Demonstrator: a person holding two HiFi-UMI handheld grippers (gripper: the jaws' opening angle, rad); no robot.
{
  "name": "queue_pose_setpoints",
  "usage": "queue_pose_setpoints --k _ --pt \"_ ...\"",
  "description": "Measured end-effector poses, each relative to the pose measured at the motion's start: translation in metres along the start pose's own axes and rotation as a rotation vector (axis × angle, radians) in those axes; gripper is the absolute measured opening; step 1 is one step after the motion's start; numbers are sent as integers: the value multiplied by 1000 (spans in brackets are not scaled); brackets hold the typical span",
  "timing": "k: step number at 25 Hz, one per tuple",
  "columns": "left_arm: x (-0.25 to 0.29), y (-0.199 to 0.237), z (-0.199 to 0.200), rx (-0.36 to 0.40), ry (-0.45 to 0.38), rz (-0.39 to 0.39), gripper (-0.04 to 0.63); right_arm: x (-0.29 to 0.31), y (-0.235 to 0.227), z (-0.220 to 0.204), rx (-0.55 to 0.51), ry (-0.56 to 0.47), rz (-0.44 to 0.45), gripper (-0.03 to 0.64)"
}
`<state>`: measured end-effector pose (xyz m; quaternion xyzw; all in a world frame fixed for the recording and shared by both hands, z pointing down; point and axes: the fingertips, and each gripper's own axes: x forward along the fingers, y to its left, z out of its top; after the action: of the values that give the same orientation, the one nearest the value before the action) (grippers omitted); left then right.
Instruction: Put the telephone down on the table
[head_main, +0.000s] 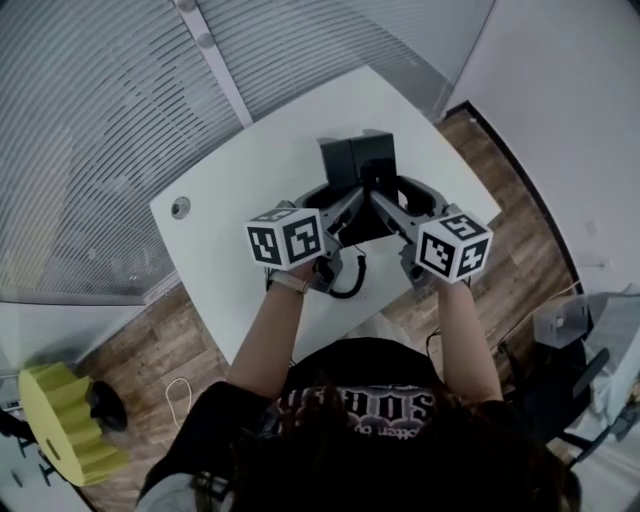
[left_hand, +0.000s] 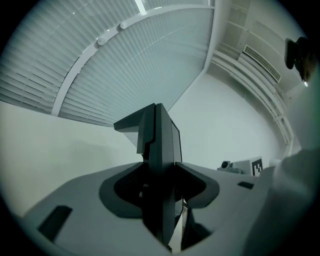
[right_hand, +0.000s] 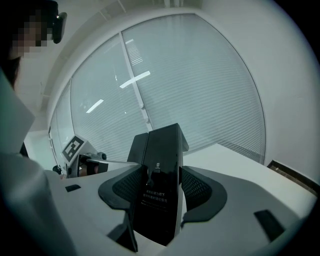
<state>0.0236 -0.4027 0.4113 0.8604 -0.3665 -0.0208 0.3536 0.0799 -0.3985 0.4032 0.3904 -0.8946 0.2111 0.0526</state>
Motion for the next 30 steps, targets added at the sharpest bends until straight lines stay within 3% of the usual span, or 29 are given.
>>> queue_pose_setpoints --k 14,30 --pt "52 59 -3 -59 33 99 195 55 -56 -20 67 106 32 249" --pt "77 104 -27 -117 83 154 199 84 -86 -56 128 191 34 249"
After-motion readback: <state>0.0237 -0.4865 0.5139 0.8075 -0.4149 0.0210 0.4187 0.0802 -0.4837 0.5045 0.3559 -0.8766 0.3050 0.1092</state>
